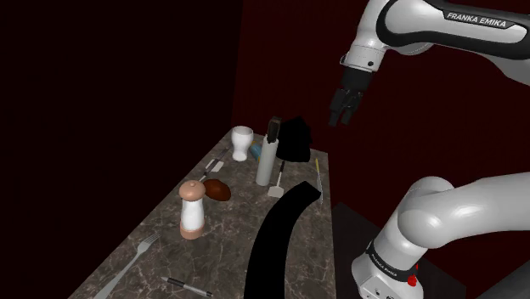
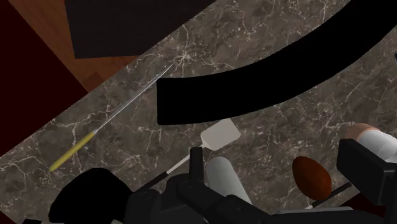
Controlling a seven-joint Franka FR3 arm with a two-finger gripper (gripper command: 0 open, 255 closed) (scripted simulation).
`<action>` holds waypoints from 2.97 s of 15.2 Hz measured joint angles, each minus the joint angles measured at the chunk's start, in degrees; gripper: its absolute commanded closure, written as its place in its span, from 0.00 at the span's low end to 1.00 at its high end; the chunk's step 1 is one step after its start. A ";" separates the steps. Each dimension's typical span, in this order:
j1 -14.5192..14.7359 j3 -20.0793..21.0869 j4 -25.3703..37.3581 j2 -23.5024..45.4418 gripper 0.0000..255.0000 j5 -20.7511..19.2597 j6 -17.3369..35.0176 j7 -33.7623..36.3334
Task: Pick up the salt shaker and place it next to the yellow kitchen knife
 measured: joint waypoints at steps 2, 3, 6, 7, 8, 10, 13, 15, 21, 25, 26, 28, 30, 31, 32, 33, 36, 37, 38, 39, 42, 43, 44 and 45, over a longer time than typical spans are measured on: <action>0.21 0.56 -0.17 0.29 0.00 0.44 0.53 0.60; 0.52 1.46 -0.79 0.49 0.00 1.14 1.48 1.54; 1.58 4.32 -1.31 2.67 0.00 3.30 4.65 4.53; 2.00 5.46 -1.78 3.32 0.00 4.13 5.99 5.70; 2.35 6.38 -1.85 3.58 0.00 4.78 6.54 6.75; 3.20 8.78 -2.64 5.21 0.00 6.38 9.44 9.12; 4.17 11.97 -2.19 9.23 0.00 8.20 13.75 12.20; 4.76 13.98 -1.49 11.84 0.00 9.13 16.21 14.24; 6.43 20.60 1.61 20.72 0.00 10.84 23.82 21.33; 6.88 24.12 5.52 27.53 0.00 10.08 27.71 25.77; 6.97 24.96 6.45 29.48 0.00 9.65 28.88 26.88; 7.40 26.95 9.27 33.81 0.00 8.38 30.84 29.95; 7.88 28.46 11.41 37.50 0.00 6.95 32.70 32.65; 8.15 29.24 13.68 40.08 0.00 5.73 33.12 34.38; 8.49 29.86 15.15 42.38 0.00 4.59 33.99 35.91; 8.76 30.21 16.34 44.08 0.00 3.69 34.49 37.03; 10.10 31.19 19.99 49.43 0.00 0.70 36.19 40.72; 10.31 31.26 20.23 50.13 0.00 0.29 36.65 41.18; 10.47 31.31 20.05 50.64 0.00 0.02 37.31 41.46; 10.61 31.34 19.77 51.19 0.00 -0.27 38.11 41.69; 10.98 31.38 18.69 52.47 0.00 -0.93 40.37 42.24; 11.02 31.36 18.50 52.77 0.00 -1.07 40.83 42.29; 11.09 31.37 18.47 52.94 0.00 -1.17 41.03 42.41; 11.09 31.36 18.44 53.03 0.00 -1.21 41.15 42.40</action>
